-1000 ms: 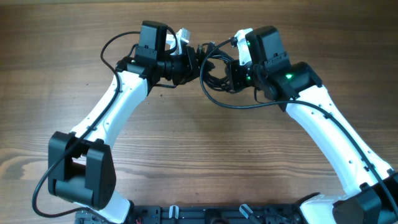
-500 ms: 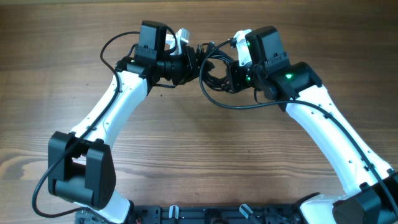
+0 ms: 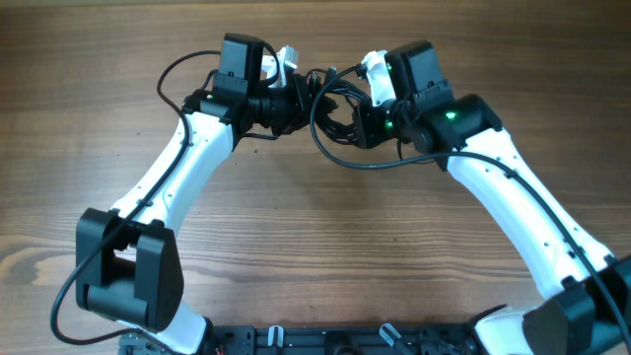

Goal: Untangle cables

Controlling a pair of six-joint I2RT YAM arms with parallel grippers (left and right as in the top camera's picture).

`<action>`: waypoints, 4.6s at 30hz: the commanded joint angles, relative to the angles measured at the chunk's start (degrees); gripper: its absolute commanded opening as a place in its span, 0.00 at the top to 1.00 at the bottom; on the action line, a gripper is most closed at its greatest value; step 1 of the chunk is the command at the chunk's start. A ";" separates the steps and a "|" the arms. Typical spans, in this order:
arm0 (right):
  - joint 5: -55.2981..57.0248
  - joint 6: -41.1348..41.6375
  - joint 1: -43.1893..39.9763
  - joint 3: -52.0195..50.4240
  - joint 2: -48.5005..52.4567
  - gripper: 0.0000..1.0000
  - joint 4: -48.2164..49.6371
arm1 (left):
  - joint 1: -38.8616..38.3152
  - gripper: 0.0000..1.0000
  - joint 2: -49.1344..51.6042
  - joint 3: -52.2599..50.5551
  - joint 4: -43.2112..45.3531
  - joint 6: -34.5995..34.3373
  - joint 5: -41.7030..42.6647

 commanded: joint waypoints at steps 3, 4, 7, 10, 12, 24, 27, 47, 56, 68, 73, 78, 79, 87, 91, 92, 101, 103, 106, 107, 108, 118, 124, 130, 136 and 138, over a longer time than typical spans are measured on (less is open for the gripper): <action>-24.98 0.68 -10.73 2.91 -15.87 0.96 -1.42 | 0.00 0.96 -0.31 0.44 -3.98 -5.92 -13.60; -30.86 0.85 -14.84 2.91 -18.14 0.96 -1.29 | 0.00 0.96 -0.31 0.44 -4.13 -5.90 -13.57; -47.12 4.98 -25.42 2.89 -20.85 0.96 2.91 | 0.00 0.96 -0.28 0.44 -7.17 -5.88 -13.57; -51.58 14.10 -30.64 2.86 -20.15 0.96 11.30 | -0.13 0.96 -0.28 0.44 -11.17 -5.66 -13.57; -36.11 20.74 -31.43 2.86 -19.08 0.96 8.59 | -0.11 0.96 -0.31 0.44 -13.03 -5.64 -13.55; 0.13 16.26 -31.69 2.78 -10.91 0.84 -10.99 | -0.11 0.96 -0.31 0.44 12.02 -4.46 6.73; -11.26 9.09 -31.69 2.78 -9.03 0.35 -7.04 | -0.09 0.96 -0.31 0.44 20.06 -7.56 18.21; -34.88 0.96 -18.40 2.82 -8.90 0.37 4.07 | -0.17 0.96 -0.31 0.44 24.72 -6.95 19.91; -29.09 11.26 -14.80 2.82 0.37 0.48 9.18 | -2.10 0.96 -0.31 0.44 24.70 -6.93 19.93; -44.68 24.48 -25.05 2.82 -2.25 0.96 16.70 | 2.23 0.00 -0.31 0.44 15.06 2.47 15.63; -49.16 24.00 -27.04 2.82 -2.23 0.96 16.87 | 2.51 0.03 -0.31 0.44 14.53 4.04 15.69; -51.54 23.65 -27.04 2.82 -2.23 0.96 16.76 | 1.53 0.08 -0.28 0.44 14.56 4.68 17.31; -52.96 25.00 -27.04 2.82 -2.23 0.96 18.38 | 0.68 0.07 -0.28 0.44 14.86 4.66 17.11; -42.71 19.80 -27.04 2.75 -1.44 0.96 12.87 | 1.38 0.31 -0.31 0.44 29.14 -3.15 25.83; -35.91 18.25 -26.58 2.75 -0.39 0.96 8.33 | 0.81 0.38 -0.52 0.44 19.98 -1.70 13.86; -34.64 18.23 -26.38 2.75 -0.37 0.96 7.63 | 0.13 0.38 -0.52 0.44 17.14 -0.90 9.49; -29.09 16.72 -25.51 2.75 -0.39 0.96 3.72 | -14.73 0.44 -11.21 0.66 7.13 -3.17 -32.06; -27.26 16.72 -24.20 2.75 -0.37 0.96 3.39 | -15.87 0.48 -12.26 0.70 6.97 -4.02 -34.56; -23.63 16.94 -20.87 2.75 -0.39 0.96 2.75 | -16.31 0.47 -13.44 2.38 4.44 -5.92 -36.28; -22.93 17.27 -19.98 2.75 -0.39 0.95 2.80 | -16.31 0.46 -13.44 2.54 2.91 -8.15 -36.24; -22.16 18.18 -19.61 2.75 -0.37 0.96 2.86 | -16.31 0.48 -13.40 2.54 1.18 -9.84 -36.26; -20.61 18.43 -19.61 2.75 -0.39 0.95 2.51 | -18.71 0.72 -13.22 2.49 1.66 -18.21 -32.83; -20.81 18.47 -18.38 2.75 -0.39 0.96 2.47 | -19.65 0.75 -10.38 2.49 2.01 -21.20 -32.81; -20.83 18.47 -17.38 2.75 -0.39 0.96 2.45 | -19.74 0.77 -7.37 2.49 4.11 -21.62 -32.79; -22.77 18.38 -17.38 2.75 -0.39 0.96 2.36 | -19.74 0.82 -6.84 2.49 4.28 -21.55 -34.21; -22.64 18.12 -17.38 2.75 -0.39 0.96 1.66 | -19.28 0.96 -6.86 2.49 4.31 -20.31 -36.59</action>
